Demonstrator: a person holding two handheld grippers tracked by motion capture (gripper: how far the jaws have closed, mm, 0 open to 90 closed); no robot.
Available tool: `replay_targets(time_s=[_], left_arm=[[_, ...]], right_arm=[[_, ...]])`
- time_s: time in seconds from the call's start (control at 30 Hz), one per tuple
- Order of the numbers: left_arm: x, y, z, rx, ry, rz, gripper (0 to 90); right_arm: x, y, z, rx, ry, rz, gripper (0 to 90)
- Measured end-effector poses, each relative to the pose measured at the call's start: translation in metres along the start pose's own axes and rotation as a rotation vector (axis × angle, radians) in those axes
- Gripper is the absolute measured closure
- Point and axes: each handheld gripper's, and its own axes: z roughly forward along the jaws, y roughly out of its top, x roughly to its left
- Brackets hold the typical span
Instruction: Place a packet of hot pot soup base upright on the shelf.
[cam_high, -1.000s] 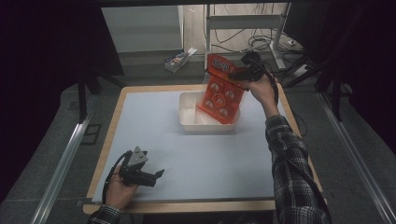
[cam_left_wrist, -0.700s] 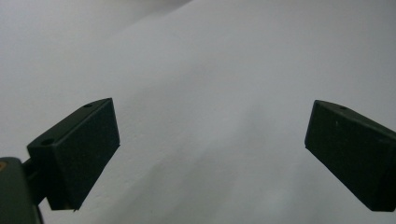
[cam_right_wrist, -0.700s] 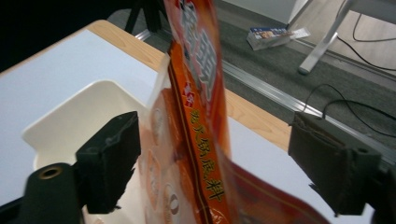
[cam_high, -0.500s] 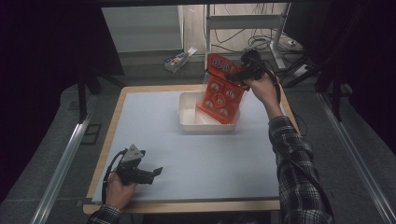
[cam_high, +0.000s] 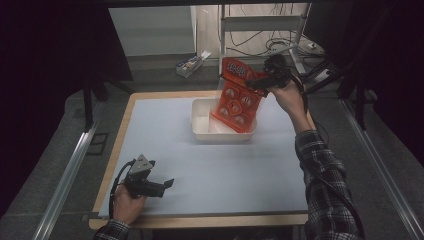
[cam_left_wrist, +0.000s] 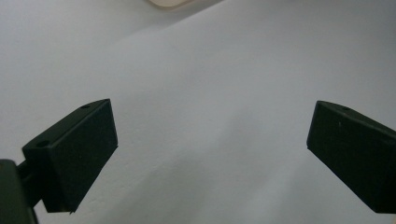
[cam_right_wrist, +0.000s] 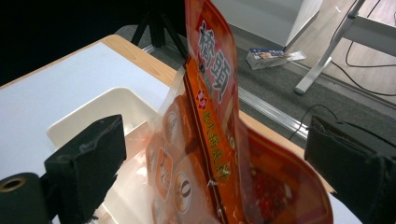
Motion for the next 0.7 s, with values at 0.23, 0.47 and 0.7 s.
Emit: replay_targets(time_s=[0.23, 0.47, 0.7], left_arm=[[0.000, 0.000, 0.000, -0.003, 0.004, 0.012, 2.3], [-0.005, 0.001, 0.001, -0.008, 0.008, 0.051, 1.5], [-0.006, 0.001, 0.001, -0.006, 0.023, 0.060, 1.4]], right_arm=[[0.003, -0.010, -0.006, 0.003, 0.006, 0.003, 2.5], [0.006, -0.020, -0.009, -0.004, 0.013, 0.002, 1.2], [0.010, -0.029, -0.015, -0.007, 0.005, 0.002, 0.4]])
